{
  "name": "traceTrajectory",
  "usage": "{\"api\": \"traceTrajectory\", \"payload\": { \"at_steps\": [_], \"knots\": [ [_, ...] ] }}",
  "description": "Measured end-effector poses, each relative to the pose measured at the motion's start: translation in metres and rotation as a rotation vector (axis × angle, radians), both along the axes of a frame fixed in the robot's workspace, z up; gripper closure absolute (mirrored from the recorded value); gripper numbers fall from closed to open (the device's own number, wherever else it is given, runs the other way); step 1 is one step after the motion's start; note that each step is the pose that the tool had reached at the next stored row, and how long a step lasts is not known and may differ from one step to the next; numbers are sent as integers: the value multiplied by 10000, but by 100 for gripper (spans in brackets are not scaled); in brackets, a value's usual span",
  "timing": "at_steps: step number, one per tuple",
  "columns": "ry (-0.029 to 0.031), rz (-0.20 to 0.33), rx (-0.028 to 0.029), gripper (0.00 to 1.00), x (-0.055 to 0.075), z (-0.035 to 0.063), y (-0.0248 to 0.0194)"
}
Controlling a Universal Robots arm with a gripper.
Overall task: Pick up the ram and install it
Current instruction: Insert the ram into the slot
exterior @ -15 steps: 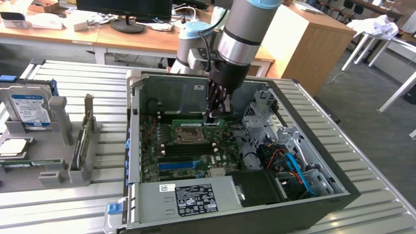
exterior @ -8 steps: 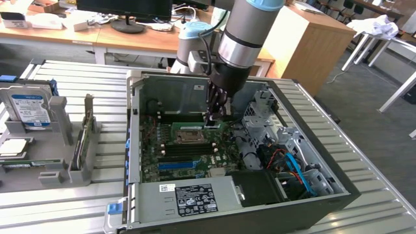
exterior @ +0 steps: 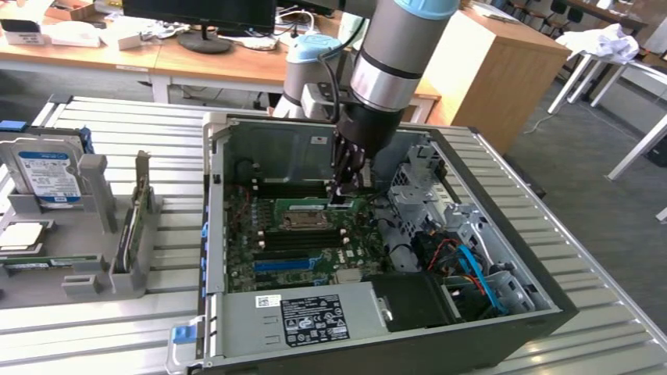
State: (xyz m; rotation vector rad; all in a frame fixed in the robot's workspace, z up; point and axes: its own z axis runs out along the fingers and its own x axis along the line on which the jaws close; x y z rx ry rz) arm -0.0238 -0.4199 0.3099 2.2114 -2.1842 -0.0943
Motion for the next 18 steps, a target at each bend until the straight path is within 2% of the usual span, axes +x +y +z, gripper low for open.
{"api": "traceTrajectory", "payload": {
  "at_steps": [18],
  "knots": [
    [-63, 1, -1, 88, -6, -194, 0]
  ]
}}
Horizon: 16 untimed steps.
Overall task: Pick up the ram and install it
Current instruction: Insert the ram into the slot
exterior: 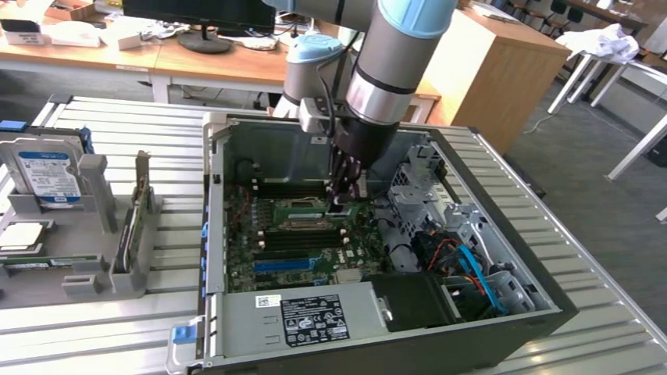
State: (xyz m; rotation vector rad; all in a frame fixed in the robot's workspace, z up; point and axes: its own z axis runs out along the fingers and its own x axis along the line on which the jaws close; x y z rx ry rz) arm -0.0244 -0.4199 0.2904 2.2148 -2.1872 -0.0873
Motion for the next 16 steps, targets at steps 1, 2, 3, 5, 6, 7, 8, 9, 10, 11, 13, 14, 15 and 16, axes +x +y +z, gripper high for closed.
{"api": "traceTrajectory", "payload": {
  "at_steps": [1, 2, 3, 5, 6, 7, 8, 9, 10, 11, 13, 14, 15, 16],
  "knots": [
    [-4, 0, 0, 88, -1, -12, 0],
    [-8, 0, 0, 88, -2, -23, 0],
    [-13, 0, 2, 88, -2, -35, 0],
    [-21, 0, 1, 88, -3, -60, 0],
    [-24, 0, 1, 88, -4, -73, 0],
    [-27, 0, 1, 88, -5, -85, 0],
    [-29, 0, 0, 88, -5, -97, 0],
    [-31, 0, -1, 88, -6, -109, 0],
    [-33, 0, 0, 88, -6, -123, 0],
    [-34, 0, 0, 88, -7, -135, 0],
    [-35, 0, 1, 88, -7, -158, 0],
    [-37, 0, 1, 88, -8, -170, 0],
    [-38, 0, 0, 88, -8, -182, 0],
    [-38, 0, 0, 88, -8, -192, 0]
  ]
}}
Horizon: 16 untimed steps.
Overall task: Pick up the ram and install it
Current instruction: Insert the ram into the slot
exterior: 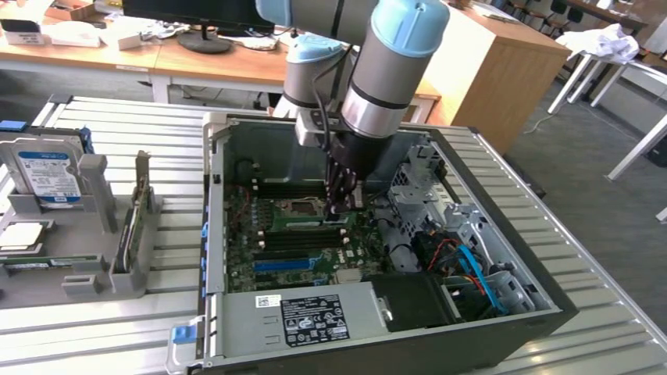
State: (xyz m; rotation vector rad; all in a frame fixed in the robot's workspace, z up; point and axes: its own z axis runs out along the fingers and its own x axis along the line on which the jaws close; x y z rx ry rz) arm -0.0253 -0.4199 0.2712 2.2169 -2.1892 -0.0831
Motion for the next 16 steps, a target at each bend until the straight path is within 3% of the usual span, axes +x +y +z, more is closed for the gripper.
{"api": "traceTrajectory", "payload": {
  "at_steps": [16],
  "knots": [
    [-2, -9, 0, 88, -12, -54, 0]
  ]
}}
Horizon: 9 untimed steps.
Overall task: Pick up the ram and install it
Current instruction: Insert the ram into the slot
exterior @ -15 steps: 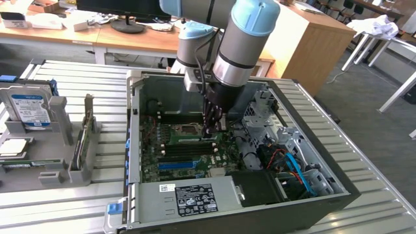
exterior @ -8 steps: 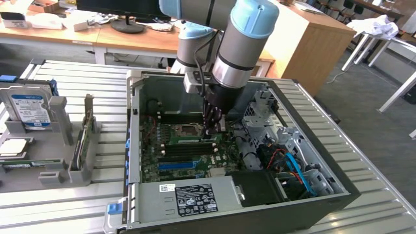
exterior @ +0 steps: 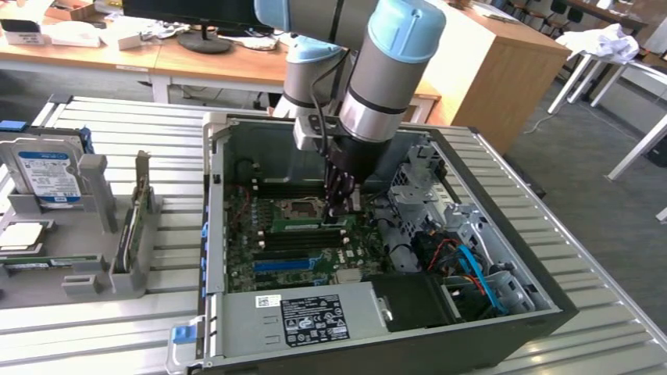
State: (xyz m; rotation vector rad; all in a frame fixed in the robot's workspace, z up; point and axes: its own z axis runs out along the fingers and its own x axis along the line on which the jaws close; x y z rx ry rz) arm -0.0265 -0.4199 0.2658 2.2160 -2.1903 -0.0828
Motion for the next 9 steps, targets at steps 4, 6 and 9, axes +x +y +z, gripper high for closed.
{"api": "traceTrajectory", "payload": {
  "at_steps": [4, 6, 9],
  "knots": [
    [-2, 0, 5, 88, -3, -9, 1],
    [0, 0, 1, 88, -6, -23, 0],
    [0, 0, 1, 88, -8, -46, 0]
  ]
}}
